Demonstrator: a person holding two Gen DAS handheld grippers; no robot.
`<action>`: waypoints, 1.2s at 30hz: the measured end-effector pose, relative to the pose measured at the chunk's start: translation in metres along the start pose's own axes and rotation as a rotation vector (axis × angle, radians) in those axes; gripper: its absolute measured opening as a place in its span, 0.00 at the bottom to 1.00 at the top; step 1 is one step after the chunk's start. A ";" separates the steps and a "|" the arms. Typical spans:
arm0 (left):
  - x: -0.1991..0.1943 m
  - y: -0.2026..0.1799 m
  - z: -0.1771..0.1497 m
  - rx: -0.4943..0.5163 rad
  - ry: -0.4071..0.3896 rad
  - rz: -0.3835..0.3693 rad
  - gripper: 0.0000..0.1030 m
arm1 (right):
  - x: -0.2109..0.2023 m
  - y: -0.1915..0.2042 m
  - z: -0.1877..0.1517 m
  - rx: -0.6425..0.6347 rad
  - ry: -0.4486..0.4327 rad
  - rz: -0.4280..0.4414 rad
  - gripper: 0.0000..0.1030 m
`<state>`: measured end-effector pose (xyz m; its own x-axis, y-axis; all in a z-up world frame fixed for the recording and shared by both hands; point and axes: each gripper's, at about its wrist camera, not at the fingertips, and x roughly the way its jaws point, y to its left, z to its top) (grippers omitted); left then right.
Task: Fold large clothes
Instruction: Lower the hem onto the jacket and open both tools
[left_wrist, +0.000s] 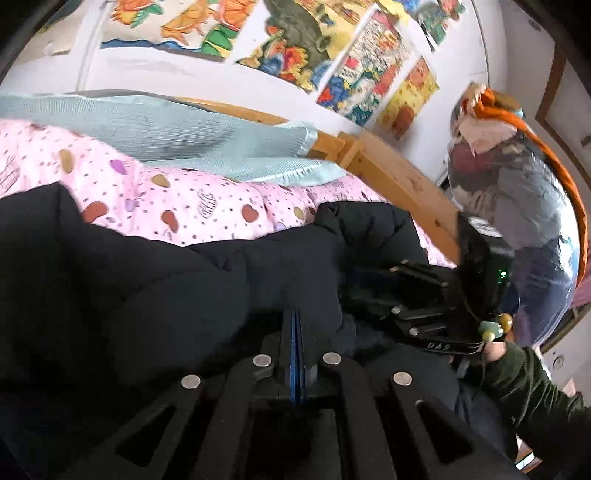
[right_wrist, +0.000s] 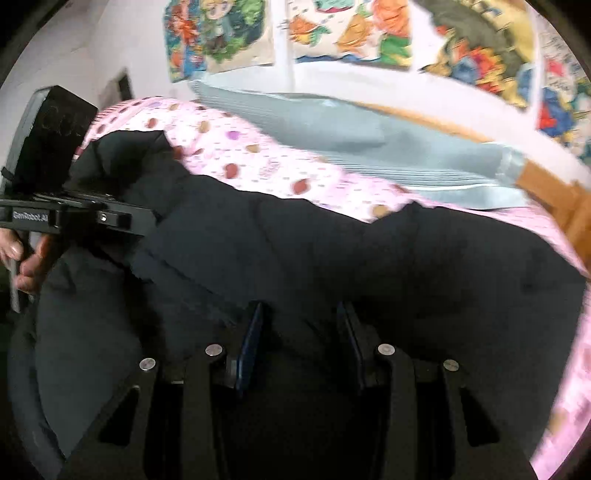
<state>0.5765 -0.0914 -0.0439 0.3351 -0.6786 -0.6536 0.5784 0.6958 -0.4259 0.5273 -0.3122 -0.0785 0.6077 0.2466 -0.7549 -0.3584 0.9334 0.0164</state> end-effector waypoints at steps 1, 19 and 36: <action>0.006 -0.005 0.000 0.016 0.028 0.014 0.03 | -0.004 0.002 -0.002 -0.009 0.008 -0.051 0.37; 0.030 -0.030 -0.024 0.119 0.101 0.284 0.04 | -0.003 0.003 -0.012 0.020 -0.006 -0.042 0.41; -0.080 -0.087 -0.062 -0.122 -0.138 0.412 0.89 | -0.130 0.008 -0.032 0.184 -0.181 -0.134 0.82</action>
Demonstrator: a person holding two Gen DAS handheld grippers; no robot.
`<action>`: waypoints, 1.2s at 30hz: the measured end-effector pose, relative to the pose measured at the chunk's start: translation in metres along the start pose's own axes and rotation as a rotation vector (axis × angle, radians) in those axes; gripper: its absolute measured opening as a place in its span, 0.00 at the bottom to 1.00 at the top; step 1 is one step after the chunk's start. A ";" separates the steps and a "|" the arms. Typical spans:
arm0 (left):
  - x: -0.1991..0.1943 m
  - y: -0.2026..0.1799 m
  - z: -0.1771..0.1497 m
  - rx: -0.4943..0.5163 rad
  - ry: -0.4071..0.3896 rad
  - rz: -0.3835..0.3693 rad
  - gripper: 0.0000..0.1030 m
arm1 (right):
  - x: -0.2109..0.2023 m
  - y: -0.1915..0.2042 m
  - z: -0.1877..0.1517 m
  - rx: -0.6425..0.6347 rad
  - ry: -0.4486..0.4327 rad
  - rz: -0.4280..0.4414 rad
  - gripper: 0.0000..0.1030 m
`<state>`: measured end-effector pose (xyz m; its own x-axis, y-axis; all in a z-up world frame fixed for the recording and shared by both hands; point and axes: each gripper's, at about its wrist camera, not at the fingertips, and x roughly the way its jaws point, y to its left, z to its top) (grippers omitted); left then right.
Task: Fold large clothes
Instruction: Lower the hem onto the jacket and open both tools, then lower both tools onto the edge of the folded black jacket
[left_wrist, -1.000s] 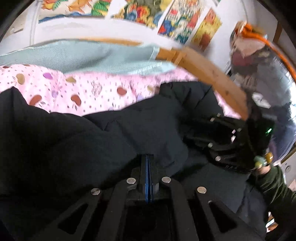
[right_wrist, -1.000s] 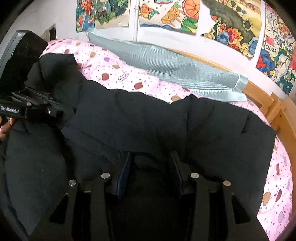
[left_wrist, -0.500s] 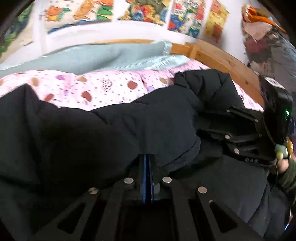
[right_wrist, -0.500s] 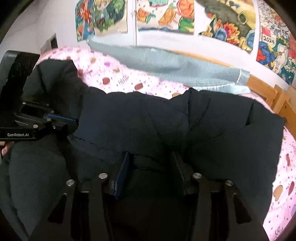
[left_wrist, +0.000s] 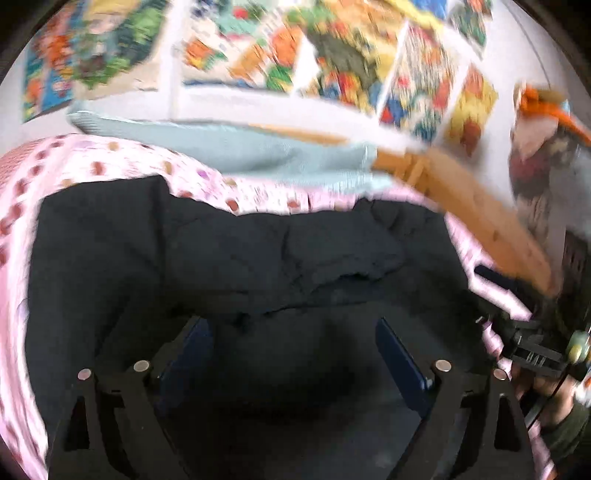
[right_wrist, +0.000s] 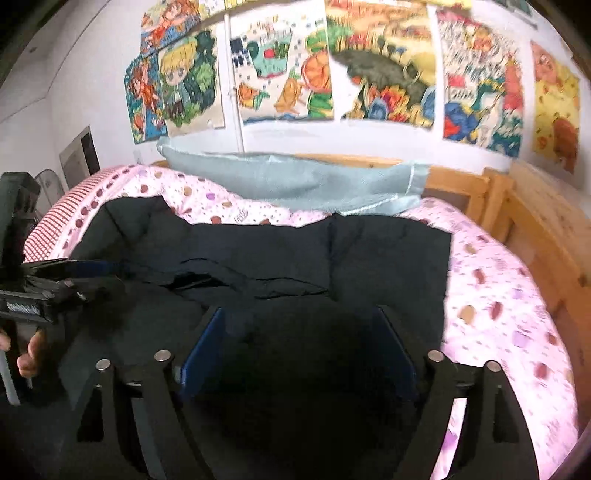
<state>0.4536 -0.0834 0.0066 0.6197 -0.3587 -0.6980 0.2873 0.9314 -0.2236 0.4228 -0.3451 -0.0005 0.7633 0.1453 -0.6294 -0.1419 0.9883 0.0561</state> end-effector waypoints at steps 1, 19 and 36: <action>-0.012 -0.001 -0.003 -0.002 -0.009 0.004 0.89 | -0.012 0.003 -0.002 -0.001 -0.017 -0.025 0.91; -0.158 -0.058 -0.102 0.108 -0.338 0.201 1.00 | -0.160 0.054 -0.067 -0.002 -0.194 -0.095 0.98; -0.208 -0.066 -0.184 0.133 -0.319 0.227 1.00 | -0.239 0.077 -0.126 0.019 -0.275 -0.081 0.98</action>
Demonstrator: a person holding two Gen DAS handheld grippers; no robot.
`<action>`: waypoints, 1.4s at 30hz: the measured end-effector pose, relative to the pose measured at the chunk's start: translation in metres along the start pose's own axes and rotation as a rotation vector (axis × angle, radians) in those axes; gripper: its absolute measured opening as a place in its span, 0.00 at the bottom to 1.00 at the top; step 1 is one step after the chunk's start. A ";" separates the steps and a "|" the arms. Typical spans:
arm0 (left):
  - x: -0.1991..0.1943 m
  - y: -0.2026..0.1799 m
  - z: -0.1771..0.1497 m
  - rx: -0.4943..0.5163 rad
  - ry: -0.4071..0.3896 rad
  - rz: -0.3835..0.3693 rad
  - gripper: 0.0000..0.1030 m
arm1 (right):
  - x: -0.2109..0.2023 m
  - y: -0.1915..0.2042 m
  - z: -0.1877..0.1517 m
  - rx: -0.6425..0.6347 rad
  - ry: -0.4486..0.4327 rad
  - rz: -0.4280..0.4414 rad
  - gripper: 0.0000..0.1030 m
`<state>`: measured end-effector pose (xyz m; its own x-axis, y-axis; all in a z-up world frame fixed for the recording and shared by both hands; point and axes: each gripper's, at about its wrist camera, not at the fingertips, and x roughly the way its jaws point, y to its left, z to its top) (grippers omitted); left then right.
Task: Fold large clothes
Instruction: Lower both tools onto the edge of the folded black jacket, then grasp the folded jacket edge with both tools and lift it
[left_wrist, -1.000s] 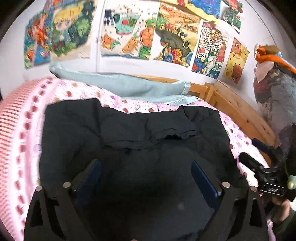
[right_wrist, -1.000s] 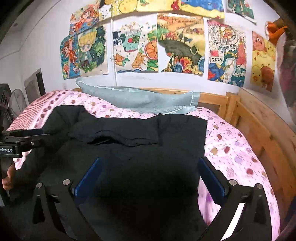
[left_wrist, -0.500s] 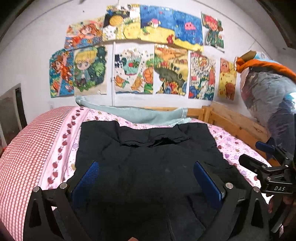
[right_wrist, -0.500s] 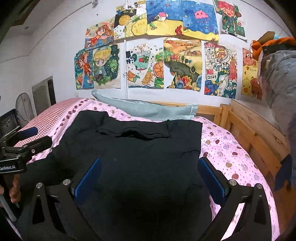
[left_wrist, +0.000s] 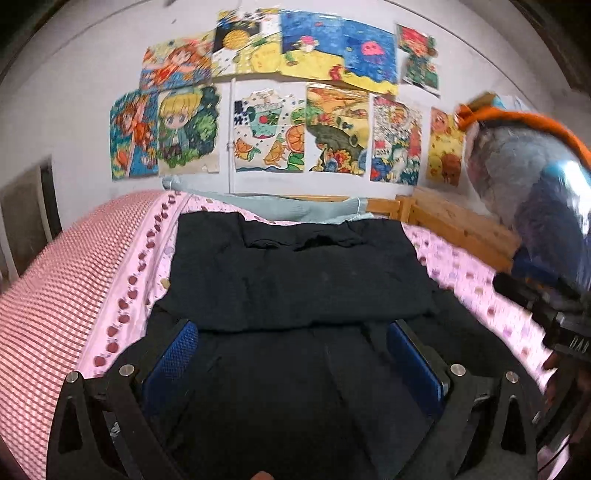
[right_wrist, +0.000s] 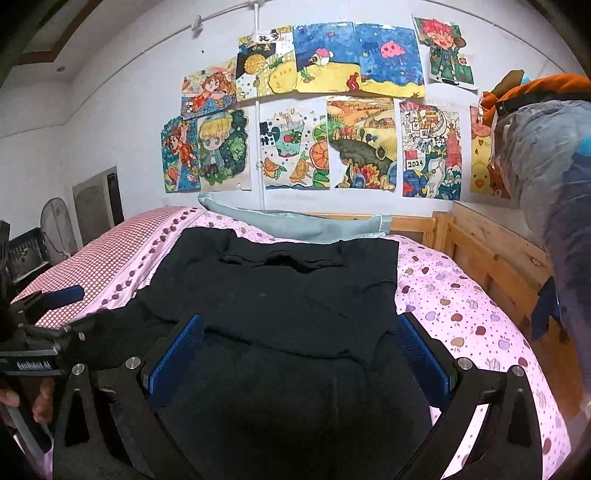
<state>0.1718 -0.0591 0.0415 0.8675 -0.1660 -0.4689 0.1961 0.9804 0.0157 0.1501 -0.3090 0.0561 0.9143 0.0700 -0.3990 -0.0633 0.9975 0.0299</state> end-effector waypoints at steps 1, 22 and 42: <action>-0.003 -0.004 -0.005 0.033 -0.003 0.025 1.00 | -0.004 0.001 -0.003 0.002 -0.010 0.001 0.98; -0.051 0.014 -0.041 -0.034 -0.087 0.072 1.00 | -0.059 0.010 -0.074 0.074 -0.027 0.031 0.98; -0.086 0.020 -0.083 0.012 -0.095 0.104 1.00 | -0.094 0.016 -0.108 0.015 0.020 0.024 0.98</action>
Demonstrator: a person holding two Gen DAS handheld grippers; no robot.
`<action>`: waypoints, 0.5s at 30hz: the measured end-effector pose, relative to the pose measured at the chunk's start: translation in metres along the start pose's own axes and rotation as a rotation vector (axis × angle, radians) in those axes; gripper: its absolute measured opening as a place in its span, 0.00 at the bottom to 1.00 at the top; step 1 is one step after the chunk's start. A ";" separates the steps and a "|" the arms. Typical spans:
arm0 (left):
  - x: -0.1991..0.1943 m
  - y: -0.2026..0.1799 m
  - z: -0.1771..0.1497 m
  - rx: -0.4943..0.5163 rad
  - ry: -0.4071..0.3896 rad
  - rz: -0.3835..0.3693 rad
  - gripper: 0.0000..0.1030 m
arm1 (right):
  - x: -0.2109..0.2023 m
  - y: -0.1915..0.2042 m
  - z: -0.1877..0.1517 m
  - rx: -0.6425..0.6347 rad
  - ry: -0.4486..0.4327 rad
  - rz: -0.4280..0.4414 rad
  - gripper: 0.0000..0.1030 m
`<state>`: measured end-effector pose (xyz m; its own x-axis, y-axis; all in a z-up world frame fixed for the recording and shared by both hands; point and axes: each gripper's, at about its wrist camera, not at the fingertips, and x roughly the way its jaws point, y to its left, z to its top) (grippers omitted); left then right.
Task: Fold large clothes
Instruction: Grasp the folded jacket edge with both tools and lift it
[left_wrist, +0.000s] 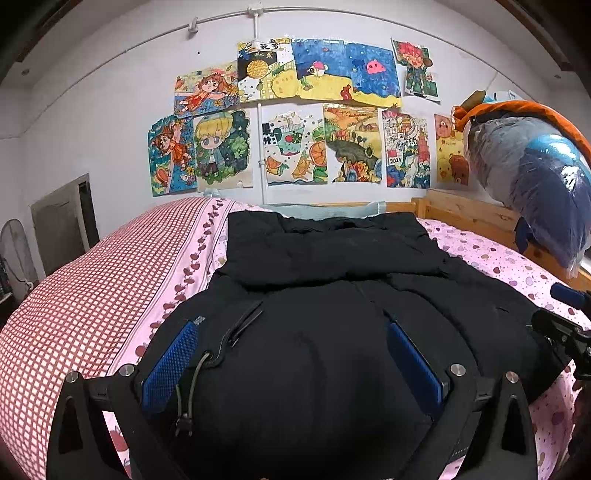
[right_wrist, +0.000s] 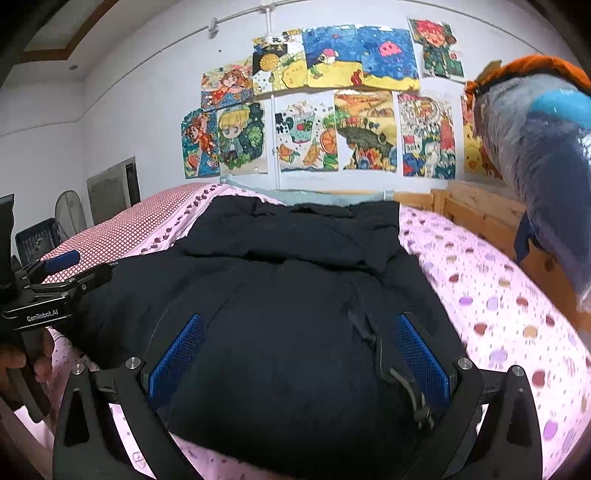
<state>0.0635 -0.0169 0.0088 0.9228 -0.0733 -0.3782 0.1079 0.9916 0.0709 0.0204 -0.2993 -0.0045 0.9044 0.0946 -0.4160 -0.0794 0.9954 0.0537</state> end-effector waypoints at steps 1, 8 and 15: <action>0.000 0.000 -0.001 0.002 0.006 0.005 1.00 | 0.000 0.001 -0.003 0.002 0.011 0.005 0.98; -0.007 0.005 -0.020 0.032 0.062 0.010 1.00 | -0.001 0.009 -0.021 -0.032 0.067 0.010 0.98; -0.023 0.027 -0.036 0.083 0.082 -0.021 1.00 | -0.003 0.012 -0.027 -0.080 0.115 0.018 0.98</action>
<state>0.0324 0.0156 -0.0136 0.8870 -0.0812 -0.4547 0.1597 0.9776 0.1371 0.0053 -0.2874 -0.0273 0.8491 0.1086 -0.5169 -0.1322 0.9912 -0.0088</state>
